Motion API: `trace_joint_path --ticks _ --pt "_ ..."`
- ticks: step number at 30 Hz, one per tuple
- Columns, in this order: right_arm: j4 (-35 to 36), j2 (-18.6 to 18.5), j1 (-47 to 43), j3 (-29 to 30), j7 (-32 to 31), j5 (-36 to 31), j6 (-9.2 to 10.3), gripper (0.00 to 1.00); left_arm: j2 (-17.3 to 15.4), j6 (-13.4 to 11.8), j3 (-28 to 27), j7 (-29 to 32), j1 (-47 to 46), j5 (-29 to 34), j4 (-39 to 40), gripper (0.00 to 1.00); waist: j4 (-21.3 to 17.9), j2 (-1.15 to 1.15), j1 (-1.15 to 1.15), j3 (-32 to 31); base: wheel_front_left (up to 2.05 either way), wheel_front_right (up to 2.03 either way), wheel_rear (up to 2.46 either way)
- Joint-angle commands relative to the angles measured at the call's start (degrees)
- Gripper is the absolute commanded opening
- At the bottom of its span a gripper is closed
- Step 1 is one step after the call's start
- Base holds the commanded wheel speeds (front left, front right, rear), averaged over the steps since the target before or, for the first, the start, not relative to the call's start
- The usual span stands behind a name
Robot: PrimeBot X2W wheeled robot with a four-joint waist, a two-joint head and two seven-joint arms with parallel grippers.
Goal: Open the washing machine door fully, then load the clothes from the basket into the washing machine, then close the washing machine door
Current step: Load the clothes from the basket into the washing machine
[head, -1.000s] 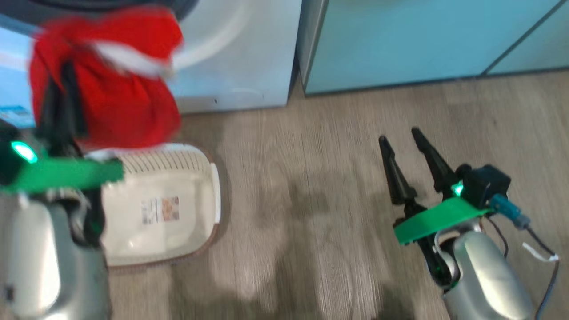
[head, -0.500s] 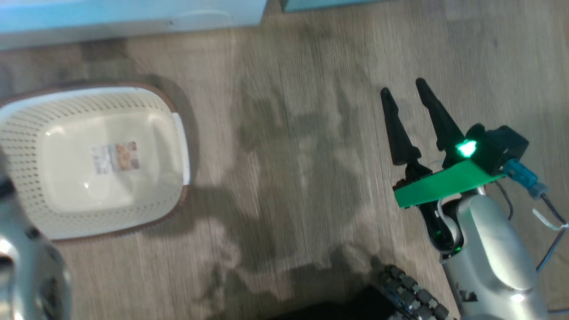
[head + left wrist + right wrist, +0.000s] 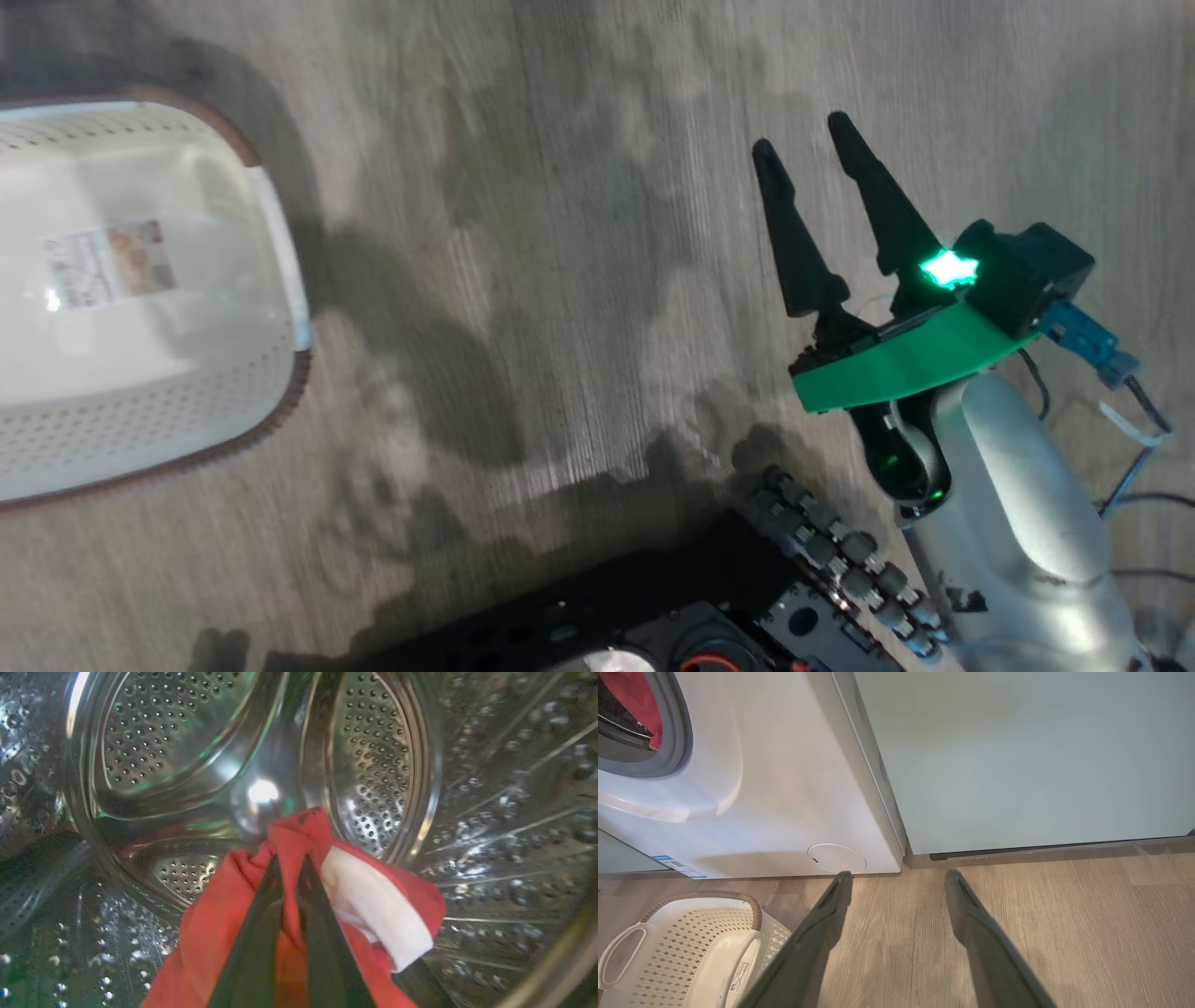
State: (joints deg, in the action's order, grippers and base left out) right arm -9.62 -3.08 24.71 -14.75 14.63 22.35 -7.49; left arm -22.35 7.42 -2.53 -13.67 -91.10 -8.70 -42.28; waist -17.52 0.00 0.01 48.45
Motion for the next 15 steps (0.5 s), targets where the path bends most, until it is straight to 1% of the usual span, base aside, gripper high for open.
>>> trace_joint_path --ticks 1,4,8,10,11,13,15 --pt "1.5 0.2 -1.3 -1.6 0.4 0.6 0.00 1.00 -4.1 0.1 0.6 0.0 -4.1 0.6 1.0 0.00 -2.3 0.00 -0.01 2.4 0.00 0.00 0.00" --pt "1.2 0.2 -1.1 -2.8 0.4 1.4 0.00 1.00 -6.2 0.0 2.3 -0.5 -9.8 2.3 -2.1 0.00 -3.4 0.00 -0.01 3.1 0.00 0.00 0.00" --pt "1.2 0.2 -0.9 -3.4 0.4 2.1 0.00 1.00 -6.3 -1.4 2.0 -1.1 -14.4 2.3 -5.5 0.00 -4.1 0.00 -0.01 3.5 0.00 0.00 0.00" --pt "1.3 0.2 -0.7 -3.9 0.4 2.9 0.00 1.00 -5.7 -2.4 0.0 -1.2 -15.8 0.5 -5.5 0.00 -4.5 0.00 -0.01 3.9 0.00 0.00 0.00" --pt "1.4 0.2 -0.5 -4.0 0.4 3.2 0.00 1.00 -5.6 -3.0 -0.9 -1.3 -16.4 0.0 -4.2 0.00 -4.6 0.00 -0.01 4.3 0.00 0.00 0.00" --pt "1.5 0.2 -0.4 -4.0 0.4 3.4 0.00 1.00 -5.7 -3.0 -0.4 -1.3 -16.1 0.8 -3.3 0.00 -4.6 0.00 -0.01 4.6 0.00 0.00 0.00" --pt "1.7 0.2 -0.3 -4.1 0.4 3.4 0.00 1.00 -6.3 -2.3 1.4 -1.3 -14.7 2.4 -4.1 0.00 -4.8 0.00 -0.01 5.0 0.00 0.00 0.00"
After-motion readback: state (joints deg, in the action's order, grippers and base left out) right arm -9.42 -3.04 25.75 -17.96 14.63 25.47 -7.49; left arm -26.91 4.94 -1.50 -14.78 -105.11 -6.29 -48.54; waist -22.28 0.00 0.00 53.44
